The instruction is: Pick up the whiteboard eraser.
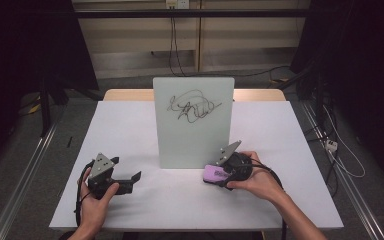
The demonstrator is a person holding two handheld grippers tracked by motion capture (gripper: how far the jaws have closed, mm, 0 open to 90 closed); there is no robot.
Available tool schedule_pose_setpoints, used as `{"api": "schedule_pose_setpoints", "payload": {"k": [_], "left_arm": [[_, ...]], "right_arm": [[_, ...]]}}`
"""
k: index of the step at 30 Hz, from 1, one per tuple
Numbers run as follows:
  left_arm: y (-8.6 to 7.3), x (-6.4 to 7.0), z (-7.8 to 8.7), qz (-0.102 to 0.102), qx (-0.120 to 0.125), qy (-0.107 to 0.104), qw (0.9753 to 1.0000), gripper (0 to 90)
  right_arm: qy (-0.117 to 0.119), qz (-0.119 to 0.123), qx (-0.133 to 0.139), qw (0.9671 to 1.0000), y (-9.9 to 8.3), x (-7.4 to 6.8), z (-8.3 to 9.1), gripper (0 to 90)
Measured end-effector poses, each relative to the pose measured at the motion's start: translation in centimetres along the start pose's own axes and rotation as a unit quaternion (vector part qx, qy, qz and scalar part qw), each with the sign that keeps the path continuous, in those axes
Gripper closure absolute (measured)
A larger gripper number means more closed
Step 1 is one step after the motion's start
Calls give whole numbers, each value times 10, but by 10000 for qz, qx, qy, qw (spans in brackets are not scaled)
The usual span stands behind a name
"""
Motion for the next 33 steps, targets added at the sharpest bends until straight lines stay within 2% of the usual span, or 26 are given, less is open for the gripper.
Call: {"api": "schedule_pose_setpoints", "payload": {"k": [5,13,16,18,19,21,24,30,33], "left_arm": [[0,1,0,23,-11,-1,10000,56],[0,0,0,12,-18,-2,10000,56],[-1,-1,0,-2,-27,37,10000,56],[-1,-2,0,5,-32,45,10000,56],[-1,-3,0,17,-30,46,10000,56],[-1,-3,0,22,-36,50,10000,56],[-1,-2,-1,14,-36,26,10000,56],[-2,-1,-1,-9,-41,14,10000,56],[-3,-2,0,3,-75,23,10000,56]], "right_arm": [[16,103,-45,9999,0,1,0,398],[7,-44,-88,10000,2,0,1,409],[-157,-139,127,9997,4,2,9,412],[-182,-151,176,9996,4,3,11,412],[-204,-156,326,9991,4,4,15,412],[-252,-224,425,9985,3,4,17,413],[-247,-287,480,9981,2,4,18,413],[-498,-433,745,9950,1,3,25,414],[-529,-474,852,9938,2,3,28,414]]}}
Point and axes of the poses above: each handheld gripper's, and its own axes: z roughly backward along the jaws, y roughly out of its top, x roughly to its right, the point moved 6 cm from there along -z, roughly forward along the jaws, and after that the axes turned 15 degrees about z, right-handed, at the moved point
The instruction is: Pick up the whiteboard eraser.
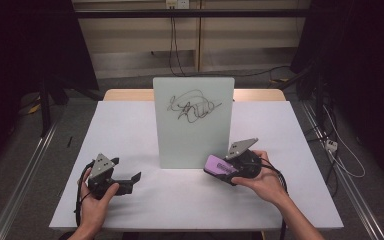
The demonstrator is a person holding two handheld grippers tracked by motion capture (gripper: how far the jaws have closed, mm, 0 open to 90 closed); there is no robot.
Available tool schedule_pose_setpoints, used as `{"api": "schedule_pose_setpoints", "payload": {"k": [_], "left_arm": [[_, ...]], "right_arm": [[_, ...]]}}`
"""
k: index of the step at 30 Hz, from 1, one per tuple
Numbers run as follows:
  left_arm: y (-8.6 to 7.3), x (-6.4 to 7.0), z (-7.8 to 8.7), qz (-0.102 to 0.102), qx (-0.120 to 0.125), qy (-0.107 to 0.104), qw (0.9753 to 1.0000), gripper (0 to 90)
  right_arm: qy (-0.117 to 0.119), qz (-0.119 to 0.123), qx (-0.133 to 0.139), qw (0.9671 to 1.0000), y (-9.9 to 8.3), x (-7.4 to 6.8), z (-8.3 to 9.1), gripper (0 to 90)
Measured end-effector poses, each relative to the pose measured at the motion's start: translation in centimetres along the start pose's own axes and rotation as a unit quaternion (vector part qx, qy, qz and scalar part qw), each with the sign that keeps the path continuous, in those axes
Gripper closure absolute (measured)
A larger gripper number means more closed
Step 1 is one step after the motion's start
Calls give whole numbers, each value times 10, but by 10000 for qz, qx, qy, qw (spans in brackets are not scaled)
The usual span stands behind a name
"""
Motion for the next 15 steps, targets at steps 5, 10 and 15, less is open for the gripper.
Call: {"api": "schedule_pose_setpoints", "payload": {"k": [5,10,15], "left_arm": [[-1,-2,0,65,-6,-2,10000,56],[-2,-2,0,40,-29,-19,10000,56],[-1,-1,1,71,21,-2,10000,56]], "right_arm": [[-143,-6,223,9996,6,1,5,415],[-291,1,422,9987,10,2,7,415],[-483,-46,610,9970,13,3,11,416]]}}
Point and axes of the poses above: each handheld gripper's, and its own axes: z roughly backward along the jaws, y roughly out of its top, x roughly to its right, the point moved 6 cm from there along -z, roughly forward along the jaws, and after that the axes turned 15 degrees about z, right-handed, at the moved point
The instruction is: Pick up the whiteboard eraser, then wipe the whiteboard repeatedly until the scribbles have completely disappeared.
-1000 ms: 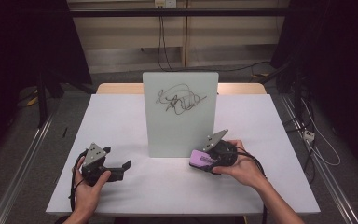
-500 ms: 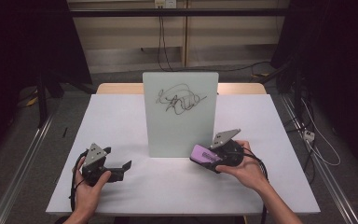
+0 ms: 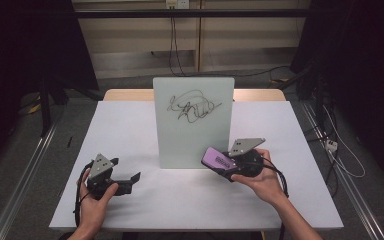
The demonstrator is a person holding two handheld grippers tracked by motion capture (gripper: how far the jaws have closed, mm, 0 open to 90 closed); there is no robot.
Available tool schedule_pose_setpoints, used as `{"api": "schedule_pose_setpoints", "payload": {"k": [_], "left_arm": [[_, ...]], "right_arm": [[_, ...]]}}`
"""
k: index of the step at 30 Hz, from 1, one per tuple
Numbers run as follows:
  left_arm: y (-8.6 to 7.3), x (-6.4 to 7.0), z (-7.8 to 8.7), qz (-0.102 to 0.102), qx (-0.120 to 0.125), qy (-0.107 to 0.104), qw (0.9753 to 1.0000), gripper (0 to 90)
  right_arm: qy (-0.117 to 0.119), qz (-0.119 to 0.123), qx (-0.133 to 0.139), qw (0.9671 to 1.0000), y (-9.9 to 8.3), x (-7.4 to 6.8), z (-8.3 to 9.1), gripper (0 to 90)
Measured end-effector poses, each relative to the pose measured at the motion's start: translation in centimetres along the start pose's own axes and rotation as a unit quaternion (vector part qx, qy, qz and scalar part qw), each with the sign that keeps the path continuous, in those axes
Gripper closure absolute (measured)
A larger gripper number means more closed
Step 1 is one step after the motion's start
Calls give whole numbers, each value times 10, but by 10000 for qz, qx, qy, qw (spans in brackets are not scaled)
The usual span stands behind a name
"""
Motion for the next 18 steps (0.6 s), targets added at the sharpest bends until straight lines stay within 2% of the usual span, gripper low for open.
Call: {"api": "schedule_pose_setpoints", "payload": {"k": [8,12,18], "left_arm": [[-1,2,1,-56,-26,19,10000,57],[-2,-2,0,16,-30,33,10000,56],[-3,-5,2,80,-49,22,10000,56]], "right_arm": [[-147,-26,187,9997,3,2,6,416],[-331,-73,303,9990,7,8,10,416],[-461,24,411,9981,12,11,12,416]]}}
Point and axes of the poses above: each handheld gripper's, and its own axes: z roughly backward along the jaws, y roughly out of its top, x roughly to its right, the point moved 6 cm from there along -z, roughly forward along the jaws, and after that the axes turned 15 degrees about z, right-handed, at the moved point
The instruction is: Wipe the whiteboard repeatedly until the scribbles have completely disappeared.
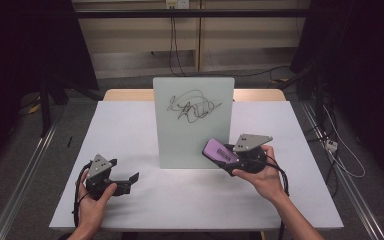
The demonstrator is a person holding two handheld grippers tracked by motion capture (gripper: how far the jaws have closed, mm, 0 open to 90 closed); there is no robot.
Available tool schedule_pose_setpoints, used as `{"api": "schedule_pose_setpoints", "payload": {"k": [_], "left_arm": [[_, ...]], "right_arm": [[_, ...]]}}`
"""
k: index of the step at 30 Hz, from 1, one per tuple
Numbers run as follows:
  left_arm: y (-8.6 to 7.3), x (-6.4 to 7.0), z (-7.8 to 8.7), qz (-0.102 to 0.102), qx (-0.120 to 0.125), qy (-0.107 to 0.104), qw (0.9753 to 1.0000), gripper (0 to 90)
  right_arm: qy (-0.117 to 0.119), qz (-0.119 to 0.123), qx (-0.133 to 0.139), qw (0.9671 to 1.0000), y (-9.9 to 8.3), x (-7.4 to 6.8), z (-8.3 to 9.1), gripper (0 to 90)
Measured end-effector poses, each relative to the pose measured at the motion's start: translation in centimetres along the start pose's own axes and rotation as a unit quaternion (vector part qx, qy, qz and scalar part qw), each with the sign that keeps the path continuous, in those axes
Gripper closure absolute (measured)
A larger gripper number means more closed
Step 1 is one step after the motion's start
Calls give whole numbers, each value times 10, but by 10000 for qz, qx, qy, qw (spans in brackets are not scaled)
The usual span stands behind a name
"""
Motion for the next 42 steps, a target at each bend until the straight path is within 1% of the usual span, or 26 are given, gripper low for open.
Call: {"api": "schedule_pose_setpoints", "payload": {"k": [4,6,8,9,11,14,15,16,18,20,21,22,25,26,27,31,36,40,42], "left_arm": [[1,0,3,-10,54,22,10000,56],[1,0,4,4,74,36,10000,57],[1,-1,4,8,66,53,10000,57],[1,-1,4,12,34,43,10000,56],[0,0,3,-14,23,51,10000,56],[1,2,3,-61,29,19,10000,56],[1,2,3,-48,37,12,10000,56],[1,3,3,-53,41,8,10000,56],[1,2,3,-64,40,10,10000,57],[2,2,3,-56,47,11,10000,57],[2,2,4,-56,60,14,10000,57],[2,2,4,-57,63,18,10000,57],[3,2,4,-61,71,24,10000,57],[3,2,4,-71,62,15,10000,56],[2,2,4,-65,58,9,10000,56],[2,2,4,-73,55,5,10000,57],[3,2,4,-78,53,2,10000,57],[3,3,4,-87,59,-19,9999,56],[3,3,3,-94,59,-32,9999,57]], "right_arm": [[-120,54,88,9999,8,3,3,417],[-126,57,111,9998,9,3,4,416],[-166,61,137,9997,11,4,5,416],[-202,9,203,9996,13,6,7,416],[-225,1,227,9995,15,7,8,416],[-306,41,270,9992,20,10,10,416],[-344,44,285,9990,22,11,11,416],[-421,101,306,9986,26,12,13,416],[-451,119,326,9984,28,13,14,416],[-542,153,370,9977,33,17,16,416],[-641,217,381,9970,38,21,18,416],[-641,217,381,9970,38,21,18,416],[-786,282,407,9957,46,28,21,416],[-905,341,390,9946,51,33,23,416],[-905,341,390,9946,51,33,23,416],[-1012,373,453,9931,57,41,24,416],[-1155,428,479,9912,66,47,24,417],[-1244,447,433,9903,72,52,26,417],[-1358,448,416,9888,75,57,29,417]]}}
Point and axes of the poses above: each handheld gripper's, and its own axes: z roughly backward along the jaws, y roughly out of its top, x roughly to its right, the point moved 6 cm from there along -z, roughly forward along the jaws, and after that the axes turned 15 degrees about z, right-handed, at the moved point
